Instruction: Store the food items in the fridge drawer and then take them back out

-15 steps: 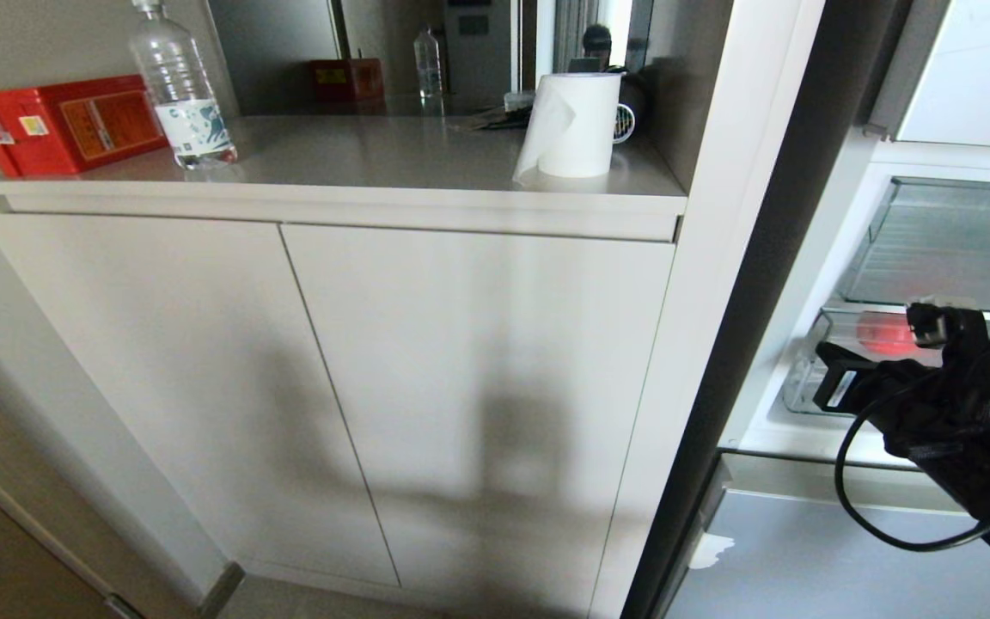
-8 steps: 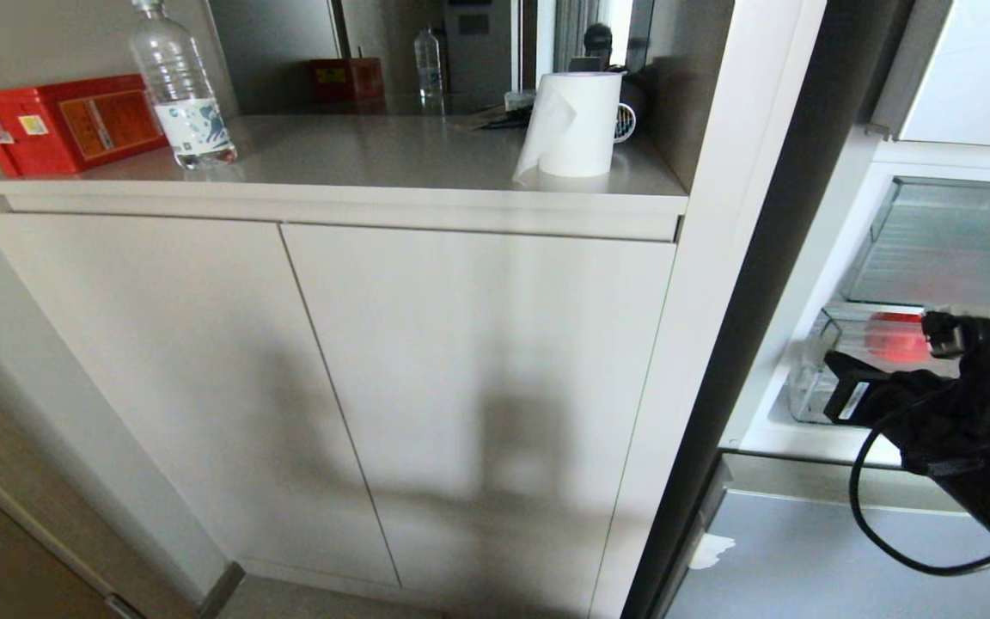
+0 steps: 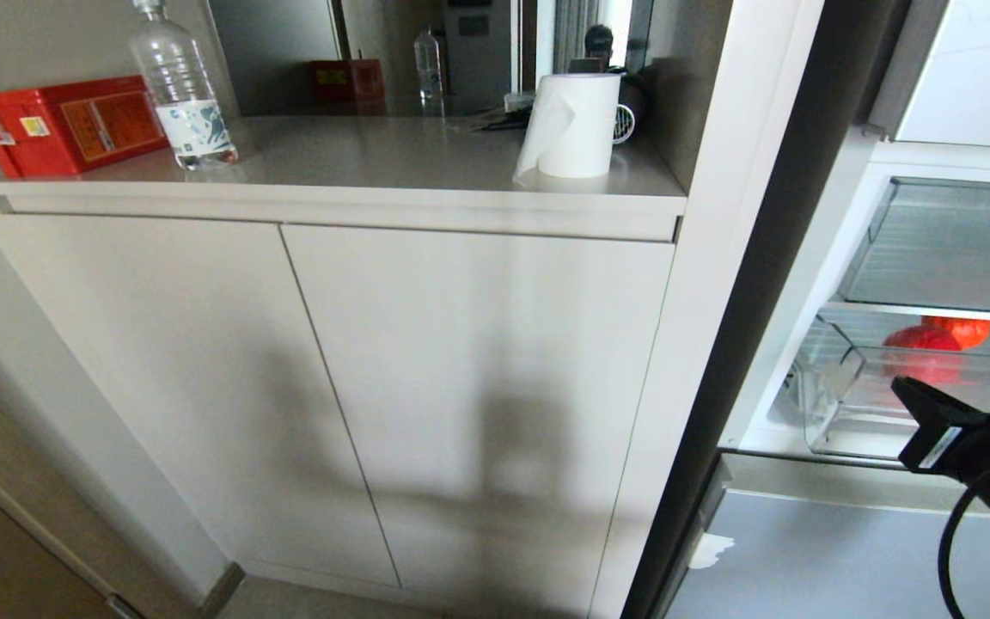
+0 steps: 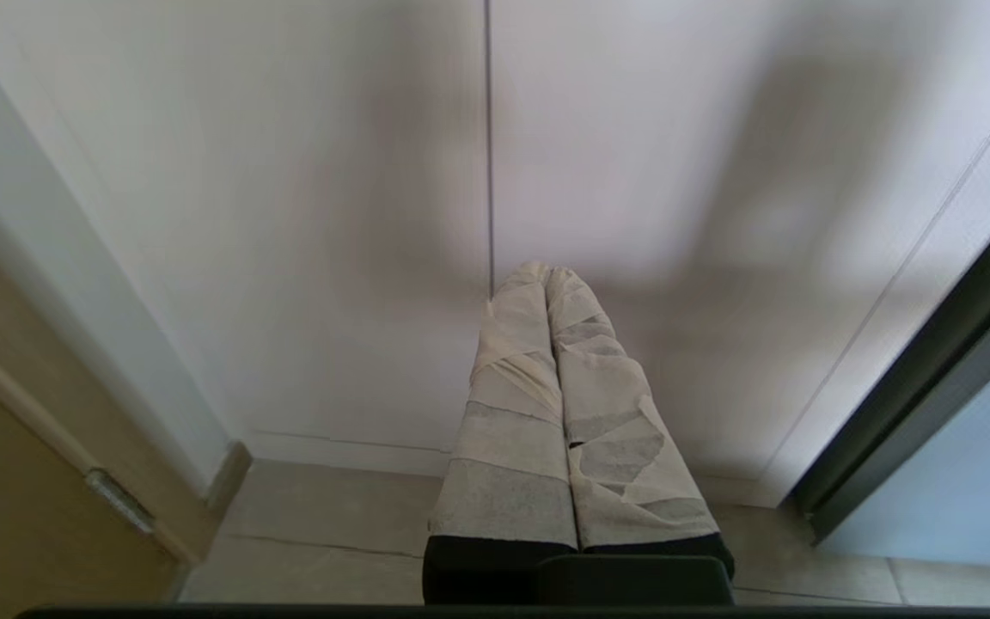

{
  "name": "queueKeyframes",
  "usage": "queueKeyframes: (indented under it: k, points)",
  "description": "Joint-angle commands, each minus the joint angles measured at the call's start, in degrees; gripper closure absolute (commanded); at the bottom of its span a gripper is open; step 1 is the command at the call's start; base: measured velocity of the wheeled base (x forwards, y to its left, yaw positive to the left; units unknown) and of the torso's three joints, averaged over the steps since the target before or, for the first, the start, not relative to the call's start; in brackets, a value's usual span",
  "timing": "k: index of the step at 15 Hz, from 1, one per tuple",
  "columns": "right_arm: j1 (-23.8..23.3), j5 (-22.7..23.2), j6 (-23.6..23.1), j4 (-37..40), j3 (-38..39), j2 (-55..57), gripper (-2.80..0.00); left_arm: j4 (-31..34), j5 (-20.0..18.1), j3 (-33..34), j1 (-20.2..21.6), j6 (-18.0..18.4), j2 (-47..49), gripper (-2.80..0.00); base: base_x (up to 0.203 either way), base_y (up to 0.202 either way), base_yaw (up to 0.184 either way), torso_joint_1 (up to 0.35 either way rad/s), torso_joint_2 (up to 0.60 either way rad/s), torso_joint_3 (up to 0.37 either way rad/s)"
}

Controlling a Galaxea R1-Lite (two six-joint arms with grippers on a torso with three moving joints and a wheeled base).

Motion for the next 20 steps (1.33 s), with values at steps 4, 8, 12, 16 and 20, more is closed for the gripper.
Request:
queueKeyframes:
  k: [4, 8, 12, 16, 20]
  points:
    - [0.0, -1.1, -0.2, 5.6, 1.1, -8.9, -2.8, 0.0, 0.0, 0.0, -0.1, 0.0, 0.0, 0.0, 0.0, 0.0, 0.0, 0.0, 0.0, 0.0]
    - [-3.6, -3.3, -2.0, 17.2, -9.4, -12.2, -2.8, 0.0, 0.0, 0.0, -0.1, 0.0, 0.0, 0.0, 0.0, 0.0, 0.0, 0.0, 0.0, 0.0]
    - [-7.8, -3.8, -3.4, 43.6, -26.9, -9.3, -2.8, 0.0, 0.0, 0.0, -0.1, 0.0, 0.0, 0.0, 0.0, 0.0, 0.0, 0.0, 0.0, 0.0]
    - [-8.9, -3.7, -5.3, 57.2, -37.3, -2.1, -2.8, 0.0, 0.0, 0.0, -0.1, 0.0, 0.0, 0.0, 0.0, 0.0, 0.0, 0.0, 0.0, 0.0]
    - [-9.9, -3.5, -5.6, 57.7, -40.8, 2.8, -2.8, 0.0, 0.0, 0.0, -0.1, 0.0, 0.0, 0.0, 0.0, 0.0, 0.0, 0.0, 0.0, 0.0]
